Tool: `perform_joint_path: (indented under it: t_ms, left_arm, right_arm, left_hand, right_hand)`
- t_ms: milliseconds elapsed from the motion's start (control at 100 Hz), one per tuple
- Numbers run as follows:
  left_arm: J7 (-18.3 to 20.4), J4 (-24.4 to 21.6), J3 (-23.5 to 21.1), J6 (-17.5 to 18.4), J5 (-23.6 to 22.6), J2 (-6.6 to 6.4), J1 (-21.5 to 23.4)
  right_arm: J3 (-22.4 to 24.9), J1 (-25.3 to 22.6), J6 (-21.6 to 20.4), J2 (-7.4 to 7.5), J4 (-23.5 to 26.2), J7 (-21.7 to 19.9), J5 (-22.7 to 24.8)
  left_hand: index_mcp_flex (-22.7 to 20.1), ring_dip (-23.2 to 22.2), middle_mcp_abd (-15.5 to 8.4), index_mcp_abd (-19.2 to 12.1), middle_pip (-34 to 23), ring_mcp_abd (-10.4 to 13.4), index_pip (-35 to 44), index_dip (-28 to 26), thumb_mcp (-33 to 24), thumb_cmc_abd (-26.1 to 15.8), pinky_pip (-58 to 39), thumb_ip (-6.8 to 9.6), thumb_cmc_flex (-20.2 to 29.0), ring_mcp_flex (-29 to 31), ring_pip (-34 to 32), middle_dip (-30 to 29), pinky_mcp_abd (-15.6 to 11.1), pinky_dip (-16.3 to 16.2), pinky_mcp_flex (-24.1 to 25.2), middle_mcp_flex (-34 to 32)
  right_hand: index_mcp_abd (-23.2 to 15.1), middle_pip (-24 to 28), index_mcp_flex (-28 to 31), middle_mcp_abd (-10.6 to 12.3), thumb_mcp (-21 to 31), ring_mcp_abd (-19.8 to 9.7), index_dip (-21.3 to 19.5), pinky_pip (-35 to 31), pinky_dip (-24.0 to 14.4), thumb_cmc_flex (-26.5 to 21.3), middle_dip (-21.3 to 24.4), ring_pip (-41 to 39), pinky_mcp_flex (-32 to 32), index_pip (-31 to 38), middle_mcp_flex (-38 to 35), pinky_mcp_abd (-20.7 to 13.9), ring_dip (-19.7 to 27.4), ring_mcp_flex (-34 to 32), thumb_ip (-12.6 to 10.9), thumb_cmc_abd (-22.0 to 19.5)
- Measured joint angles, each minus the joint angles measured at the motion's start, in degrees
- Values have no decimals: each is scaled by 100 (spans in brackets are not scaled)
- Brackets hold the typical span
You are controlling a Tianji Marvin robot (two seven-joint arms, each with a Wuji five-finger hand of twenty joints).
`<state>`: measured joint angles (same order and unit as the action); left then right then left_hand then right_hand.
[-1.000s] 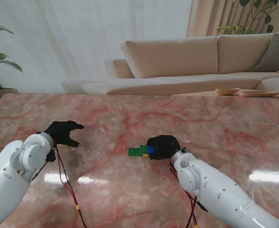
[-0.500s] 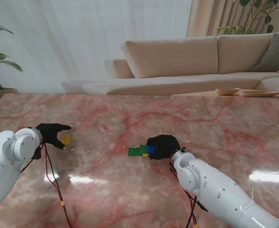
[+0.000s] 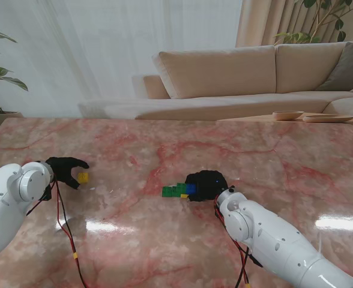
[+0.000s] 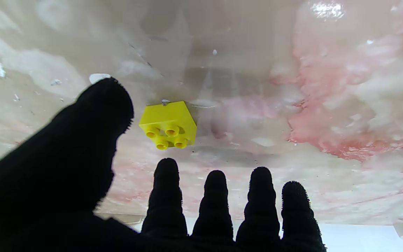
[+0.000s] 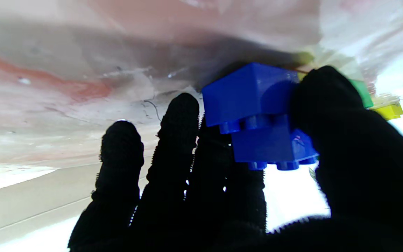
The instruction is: Build a two-level staggered structure with toy bricks
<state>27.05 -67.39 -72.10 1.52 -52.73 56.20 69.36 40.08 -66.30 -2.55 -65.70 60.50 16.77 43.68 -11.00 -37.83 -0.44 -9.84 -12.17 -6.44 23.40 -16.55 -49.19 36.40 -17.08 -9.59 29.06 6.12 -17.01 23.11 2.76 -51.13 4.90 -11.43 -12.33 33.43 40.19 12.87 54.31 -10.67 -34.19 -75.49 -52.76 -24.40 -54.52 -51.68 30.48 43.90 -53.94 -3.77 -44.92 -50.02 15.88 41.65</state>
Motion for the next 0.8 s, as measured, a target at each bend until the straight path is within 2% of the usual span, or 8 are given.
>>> perform_joint_path:
  t_ms: [140, 250, 330, 390, 610, 800]
  left_arm:
    - [-148, 5, 56, -38, -82, 2, 19]
    - [-194, -6, 44, -37, -168, 7, 61]
    - [-192, -65, 1, -46, -231, 10, 119]
    - [-173, -103, -24, -55, -255, 10, 151]
    - [-80, -221, -111, 8, -325, 6, 232]
    - [-143, -217, -75, 19, -329, 3, 264]
  right_arm:
    - [8, -5, -3, 2, 6, -7, 2]
    - [18, -10, -8, 2, 9, -13, 4]
    - [20, -10, -10, 3, 11, -19, 4]
    - [20, -10, -13, 3, 11, -21, 4]
    - [6, 1, -35, 4, 1, -19, -6]
    - [-7, 8, -54, 4, -8, -4, -2]
  left_hand:
    - [52, -26, 0, -22, -198, 2, 552, -532, -64, 39, 1, 0, 3, 46, -79, 0, -3, -2, -2, -2]
    - [52, -51, 0, -22, -269, 2, 555, -548, -64, 39, 1, 0, 3, 45, -104, 0, -4, -2, -9, -2]
    - [52, -53, -13, 206, -340, 2, 552, -602, -64, 100, 1, 0, 3, 46, -115, 1, -5, -2, -16, -2]
    - [52, -54, -55, 251, -412, 2, 551, -677, -64, 100, 1, 0, 3, 46, -117, 3, -6, -3, -17, -2]
    - [52, -55, -77, 154, -829, 9, 1475, -1396, -191, 161, -136, 0, 3, 73, -188, 83, -9, 80, -22, -5]
    - [52, -55, -77, 151, -910, 30, 1603, -1529, -191, 161, -145, 0, 3, 73, -190, 123, -11, 82, -25, -35]
  right_hand:
    - [0, -17, 0, 0, 0, 0, 1, 0, 0, 0, 0, 0, -1, 0, 0, 0, 0, 0, 0, 0]
    - [0, -37, 0, 0, 0, 0, 11, 0, 0, 0, 0, 0, -1, 0, -1, 1, 0, 0, 0, 0]
    - [0, -42, 0, 0, 0, 0, 12, 0, 0, 0, 0, 0, -1, 0, -1, 1, 0, 0, 0, 0]
    - [0, -42, 0, 0, 0, 0, 12, 0, 0, 0, 0, 0, -1, 0, -1, 1, 0, 0, 0, 0]
    - [0, -52, 0, -4, 0, 1, 12, 0, 0, 0, 0, 0, -1, 0, -22, 2, 0, 0, 0, 0]
    - [0, -45, 0, -10, 0, 1, 12, 0, 0, 0, 0, 0, -1, 0, -24, 2, 0, 0, 0, 0]
